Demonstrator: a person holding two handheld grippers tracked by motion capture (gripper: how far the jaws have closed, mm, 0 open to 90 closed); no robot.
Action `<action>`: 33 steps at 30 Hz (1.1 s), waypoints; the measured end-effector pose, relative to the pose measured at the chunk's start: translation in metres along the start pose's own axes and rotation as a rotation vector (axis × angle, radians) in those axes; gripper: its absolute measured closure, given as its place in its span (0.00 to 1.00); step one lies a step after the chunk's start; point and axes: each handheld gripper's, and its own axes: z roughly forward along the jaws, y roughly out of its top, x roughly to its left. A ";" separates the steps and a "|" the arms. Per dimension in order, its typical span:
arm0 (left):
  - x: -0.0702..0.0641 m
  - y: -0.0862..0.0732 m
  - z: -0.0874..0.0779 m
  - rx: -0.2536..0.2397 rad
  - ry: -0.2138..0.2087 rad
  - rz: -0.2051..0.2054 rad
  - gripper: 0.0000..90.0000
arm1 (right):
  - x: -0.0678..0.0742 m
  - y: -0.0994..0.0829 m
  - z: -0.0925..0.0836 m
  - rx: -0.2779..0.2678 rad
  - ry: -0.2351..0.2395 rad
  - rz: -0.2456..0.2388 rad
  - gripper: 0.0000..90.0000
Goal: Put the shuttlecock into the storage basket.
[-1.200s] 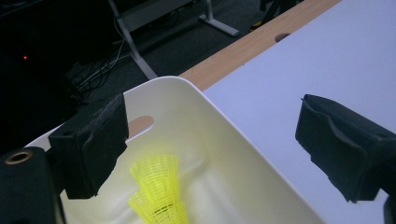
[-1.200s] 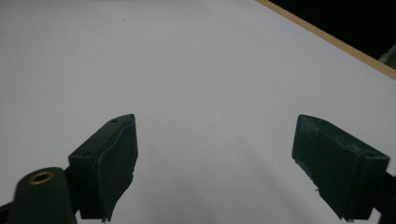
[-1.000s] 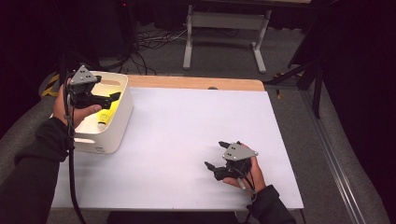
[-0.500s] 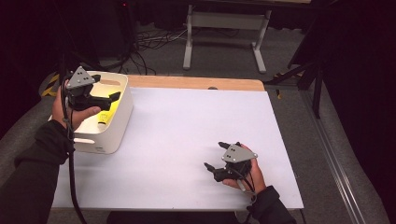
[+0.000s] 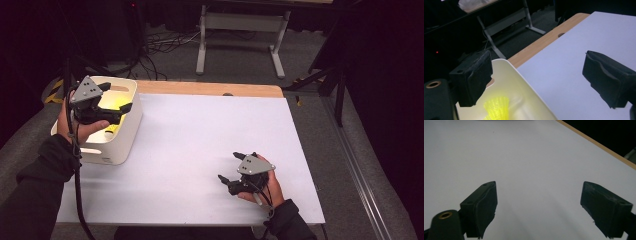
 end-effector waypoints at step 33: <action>-0.050 -0.008 -0.003 -0.078 -0.093 0.067 0.10 | 0.008 0.004 -0.001 -0.005 0.002 -0.022 0.16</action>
